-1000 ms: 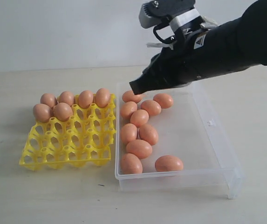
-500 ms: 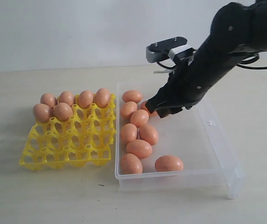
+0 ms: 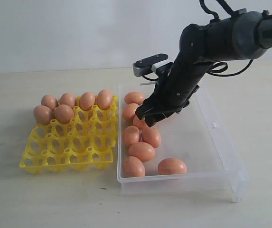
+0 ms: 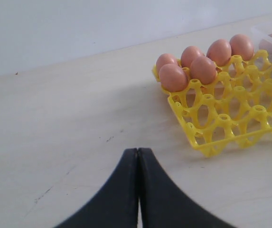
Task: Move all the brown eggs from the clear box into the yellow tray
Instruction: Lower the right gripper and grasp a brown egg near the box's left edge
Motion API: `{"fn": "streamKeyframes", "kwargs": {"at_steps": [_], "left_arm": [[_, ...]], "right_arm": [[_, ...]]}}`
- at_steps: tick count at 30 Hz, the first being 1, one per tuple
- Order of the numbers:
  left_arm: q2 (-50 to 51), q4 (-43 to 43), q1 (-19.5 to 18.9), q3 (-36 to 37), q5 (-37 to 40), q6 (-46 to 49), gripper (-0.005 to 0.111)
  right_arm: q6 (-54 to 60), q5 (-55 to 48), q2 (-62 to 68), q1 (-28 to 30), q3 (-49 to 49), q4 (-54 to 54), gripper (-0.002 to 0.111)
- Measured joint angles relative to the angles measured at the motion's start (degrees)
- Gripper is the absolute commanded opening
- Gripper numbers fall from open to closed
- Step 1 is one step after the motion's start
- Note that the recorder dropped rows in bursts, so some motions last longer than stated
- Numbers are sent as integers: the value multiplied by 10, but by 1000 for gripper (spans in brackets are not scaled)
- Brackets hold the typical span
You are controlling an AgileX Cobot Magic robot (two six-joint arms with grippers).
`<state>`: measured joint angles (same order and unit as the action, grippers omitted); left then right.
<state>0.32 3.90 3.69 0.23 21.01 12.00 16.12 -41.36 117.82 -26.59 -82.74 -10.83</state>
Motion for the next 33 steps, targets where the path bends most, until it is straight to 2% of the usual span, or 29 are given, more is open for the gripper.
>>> {"fn": "streamKeyframes", "kwargs": {"at_steps": [8, 26, 29, 33], "left_arm": [[0, 0, 0, 0, 0, 0, 0], [0, 0, 0, 0, 0, 0, 0], [0, 0, 0, 0, 0, 0, 0], [0, 0, 0, 0, 0, 0, 0]], "right_arm": [[15, 17, 26, -34, -1, 1, 56], [18, 0, 63, -40, -7, 4, 56], [18, 0, 63, -40, -7, 4, 50], [18, 0, 63, -40, -7, 4, 32]]}}
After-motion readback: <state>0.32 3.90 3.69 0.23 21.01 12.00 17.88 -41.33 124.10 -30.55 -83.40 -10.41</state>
